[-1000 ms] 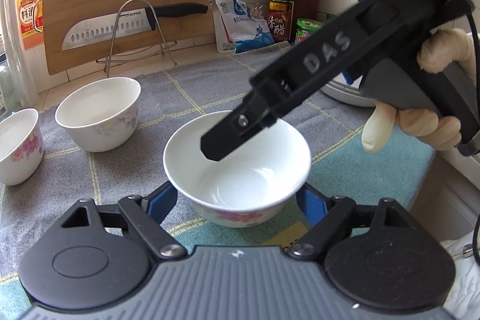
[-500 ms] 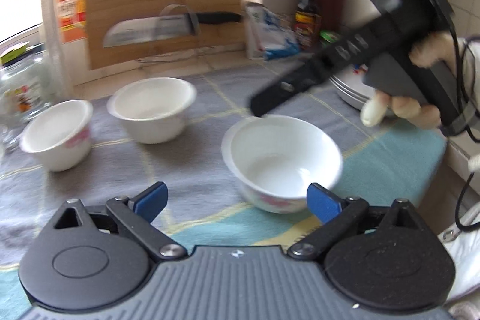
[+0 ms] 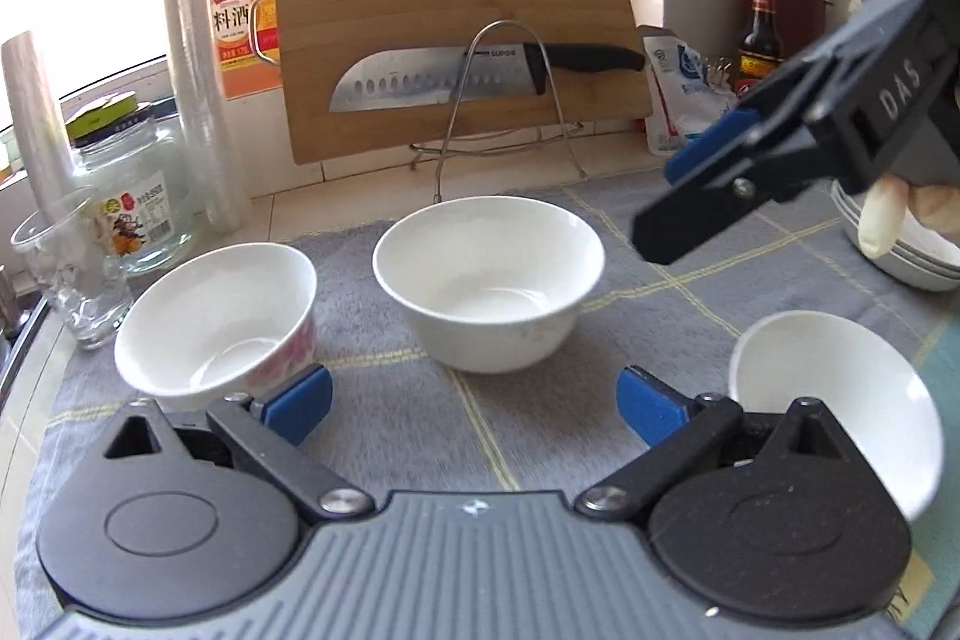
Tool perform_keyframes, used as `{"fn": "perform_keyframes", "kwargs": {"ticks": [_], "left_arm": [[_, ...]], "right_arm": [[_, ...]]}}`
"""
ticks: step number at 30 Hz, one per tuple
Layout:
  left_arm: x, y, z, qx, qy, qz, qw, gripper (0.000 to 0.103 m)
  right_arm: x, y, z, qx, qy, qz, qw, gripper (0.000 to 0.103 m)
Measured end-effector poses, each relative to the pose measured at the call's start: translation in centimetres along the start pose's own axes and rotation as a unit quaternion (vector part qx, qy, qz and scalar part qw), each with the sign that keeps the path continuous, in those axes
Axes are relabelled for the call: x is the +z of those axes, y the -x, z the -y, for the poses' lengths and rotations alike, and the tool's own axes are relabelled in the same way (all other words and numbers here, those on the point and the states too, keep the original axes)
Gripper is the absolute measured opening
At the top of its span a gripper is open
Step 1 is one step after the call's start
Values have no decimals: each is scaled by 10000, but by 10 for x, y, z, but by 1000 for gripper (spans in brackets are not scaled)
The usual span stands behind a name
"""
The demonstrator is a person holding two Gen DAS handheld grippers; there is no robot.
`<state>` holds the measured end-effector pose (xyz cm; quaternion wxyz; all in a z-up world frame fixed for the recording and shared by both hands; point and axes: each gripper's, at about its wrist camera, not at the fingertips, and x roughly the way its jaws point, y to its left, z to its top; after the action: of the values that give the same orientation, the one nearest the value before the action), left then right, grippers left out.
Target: Organize plates and bowls
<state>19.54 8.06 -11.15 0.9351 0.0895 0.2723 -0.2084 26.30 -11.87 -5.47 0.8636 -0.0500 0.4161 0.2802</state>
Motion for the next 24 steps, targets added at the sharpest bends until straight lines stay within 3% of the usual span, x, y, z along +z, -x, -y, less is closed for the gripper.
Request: {"fn": "perform_keyframes", "kwargs": {"ticks": [8, 13, 24], "left_arm": [[4, -28, 6, -170, 17, -25, 9999, 98], [10, -36, 9, -184, -39, 3, 9998, 94], [14, -45, 8, -230, -36, -6, 9997, 86]], "right_arm": [[19, -36, 10, 131, 189, -224, 9995, 100], [26, -50, 13, 205, 232, -311, 9990, 92], [36, -68, 19, 324, 236, -460, 9981, 83]]}}
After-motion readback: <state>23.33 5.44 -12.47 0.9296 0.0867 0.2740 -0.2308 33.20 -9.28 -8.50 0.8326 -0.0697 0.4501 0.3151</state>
